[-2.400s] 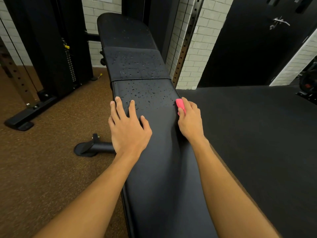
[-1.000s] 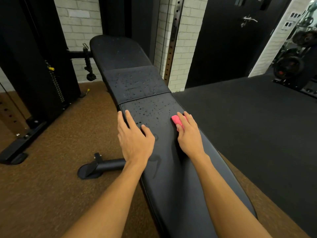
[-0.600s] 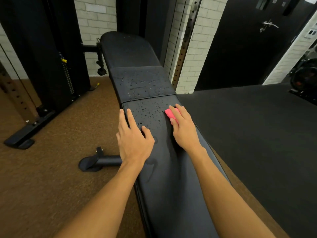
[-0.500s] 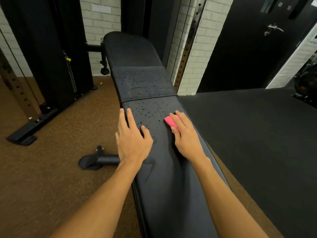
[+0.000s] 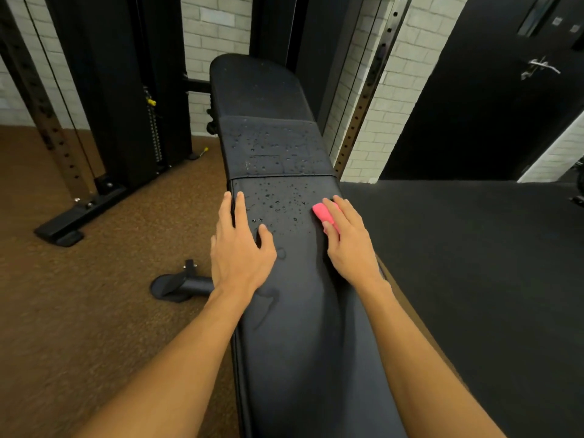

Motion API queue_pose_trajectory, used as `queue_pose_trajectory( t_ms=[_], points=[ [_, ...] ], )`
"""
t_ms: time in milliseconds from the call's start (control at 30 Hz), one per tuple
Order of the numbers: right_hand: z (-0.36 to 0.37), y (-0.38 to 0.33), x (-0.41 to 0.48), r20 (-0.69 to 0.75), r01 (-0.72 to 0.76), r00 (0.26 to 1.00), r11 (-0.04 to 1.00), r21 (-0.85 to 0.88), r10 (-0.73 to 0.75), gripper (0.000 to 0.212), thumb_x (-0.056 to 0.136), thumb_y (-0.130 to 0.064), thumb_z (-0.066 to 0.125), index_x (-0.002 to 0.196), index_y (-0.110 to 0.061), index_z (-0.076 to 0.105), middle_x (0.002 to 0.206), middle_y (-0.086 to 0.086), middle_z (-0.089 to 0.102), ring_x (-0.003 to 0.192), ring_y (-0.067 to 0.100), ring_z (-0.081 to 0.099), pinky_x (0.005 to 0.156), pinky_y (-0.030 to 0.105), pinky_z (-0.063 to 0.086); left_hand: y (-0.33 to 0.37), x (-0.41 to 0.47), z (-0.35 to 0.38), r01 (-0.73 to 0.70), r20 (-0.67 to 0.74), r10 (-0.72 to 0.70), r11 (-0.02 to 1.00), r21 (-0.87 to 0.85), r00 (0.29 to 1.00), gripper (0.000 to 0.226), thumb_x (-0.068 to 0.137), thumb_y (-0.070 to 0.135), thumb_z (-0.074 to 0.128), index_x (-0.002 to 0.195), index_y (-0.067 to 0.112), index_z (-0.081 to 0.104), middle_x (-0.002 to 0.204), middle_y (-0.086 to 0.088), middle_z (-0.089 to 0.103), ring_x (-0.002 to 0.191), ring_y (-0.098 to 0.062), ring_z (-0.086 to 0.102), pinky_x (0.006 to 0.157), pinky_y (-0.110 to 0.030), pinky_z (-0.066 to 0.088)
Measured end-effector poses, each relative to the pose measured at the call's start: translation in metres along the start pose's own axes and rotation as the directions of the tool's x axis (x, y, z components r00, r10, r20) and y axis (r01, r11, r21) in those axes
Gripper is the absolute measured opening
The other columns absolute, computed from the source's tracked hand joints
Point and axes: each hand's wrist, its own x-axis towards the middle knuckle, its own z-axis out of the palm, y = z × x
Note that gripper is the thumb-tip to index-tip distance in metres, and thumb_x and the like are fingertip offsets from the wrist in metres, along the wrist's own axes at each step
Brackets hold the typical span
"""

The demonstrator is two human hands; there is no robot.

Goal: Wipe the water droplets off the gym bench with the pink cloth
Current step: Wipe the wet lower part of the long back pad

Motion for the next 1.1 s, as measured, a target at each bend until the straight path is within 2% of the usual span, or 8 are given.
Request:
queue_pose_trajectory(
  t_ms=[200,300,433,633,700,900,967,1100],
  points=[
    [0.004,0.006,0.037,-0.036,-0.178,0.983,0.984,0.023,0.179,0.050,0.115,-0.021,0.043,0.164,-0.013,0.041,0.171,0.014,0.036,0.160,0.032,0.027,0.131,0.041,0.019,-0.002,-0.001,0.001,-0.005,-0.015,0.004,0.998,-0.062,1.000,0.072,0.108,0.037,0.050,0.170,0.023,0.016,0.178,0.005,0.006,0.161,-0.023,0.024,0.123,-0.045,0.034],
    [0.012,-0.013,0.035,-0.025,-0.056,0.998,0.998,0.009,0.056,0.048,0.114,-0.018,0.045,0.162,-0.013,0.044,0.170,0.017,0.036,0.160,0.039,0.025,0.132,0.048,0.022,-0.003,0.000,0.001,-0.002,-0.025,0.000,0.997,-0.083,1.000,0.069,0.108,0.034,0.049,0.170,0.023,0.019,0.178,0.005,0.008,0.160,-0.024,0.028,0.123,-0.046,0.035],
    [0.007,-0.011,-0.002,0.030,0.074,0.997,0.997,-0.023,-0.073,0.048,0.115,-0.023,0.046,0.163,-0.023,0.043,0.172,0.003,0.035,0.162,0.025,0.023,0.131,0.036,0.020,-0.003,-0.001,0.001,0.011,-0.023,-0.014,0.994,-0.112,1.000,0.068,0.109,0.032,0.048,0.170,0.021,0.020,0.177,0.007,0.008,0.157,-0.024,0.034,0.120,-0.044,0.037],
    [0.010,-0.020,0.018,-0.055,-0.179,0.982,0.984,0.006,0.179,0.049,0.116,-0.024,0.041,0.164,-0.018,0.041,0.173,0.011,0.032,0.163,0.032,0.019,0.132,0.049,0.023,-0.005,0.000,0.001,0.018,-0.016,-0.020,0.992,-0.127,1.000,0.069,0.109,0.031,0.047,0.170,0.018,0.017,0.177,0.006,0.009,0.156,-0.024,0.035,0.121,-0.047,0.037],
    [0.019,-0.036,0.026,-0.060,-0.178,0.982,0.983,0.035,0.180,0.048,0.116,-0.023,0.040,0.164,-0.019,0.041,0.173,0.013,0.030,0.164,0.034,0.016,0.132,0.051,0.022,-0.006,0.001,0.001,0.028,-0.016,-0.031,0.988,-0.149,0.999,0.067,0.110,0.030,0.047,0.170,0.020,0.019,0.177,0.006,0.012,0.156,-0.025,0.035,0.122,-0.049,0.039],
    [0.018,-0.035,-0.021,0.023,0.038,0.999,0.999,-0.005,-0.038,0.048,0.116,-0.029,0.043,0.164,-0.028,0.040,0.174,-0.004,0.030,0.165,0.017,0.014,0.129,0.030,0.018,-0.009,0.001,0.003,0.047,-0.017,-0.050,0.985,-0.168,0.999,0.065,0.109,0.030,0.046,0.169,0.025,0.021,0.175,0.005,0.017,0.156,-0.023,0.035,0.121,-0.048,0.039],
    [0.013,-0.025,-0.026,-0.006,-0.021,1.000,1.000,-0.014,0.021,0.048,0.116,-0.030,0.043,0.164,-0.028,0.041,0.174,-0.004,0.030,0.165,0.017,0.016,0.130,0.032,0.020,-0.009,0.000,0.002,0.055,-0.014,-0.059,0.983,-0.178,0.998,0.065,0.109,0.031,0.046,0.169,0.027,0.021,0.175,0.005,0.019,0.157,-0.021,0.034,0.121,-0.047,0.037],
    [0.022,-0.035,0.003,-0.062,-0.186,0.981,0.983,0.015,0.186,0.049,0.116,-0.025,0.040,0.165,-0.019,0.038,0.175,0.008,0.028,0.165,0.030,0.014,0.133,0.049,0.022,-0.008,0.000,0.001,0.054,-0.020,-0.059,0.981,-0.185,0.998,0.065,0.109,0.031,0.047,0.169,0.027,0.022,0.174,0.004,0.022,0.156,-0.021,0.034,0.121,-0.046,0.037]
  ],
)
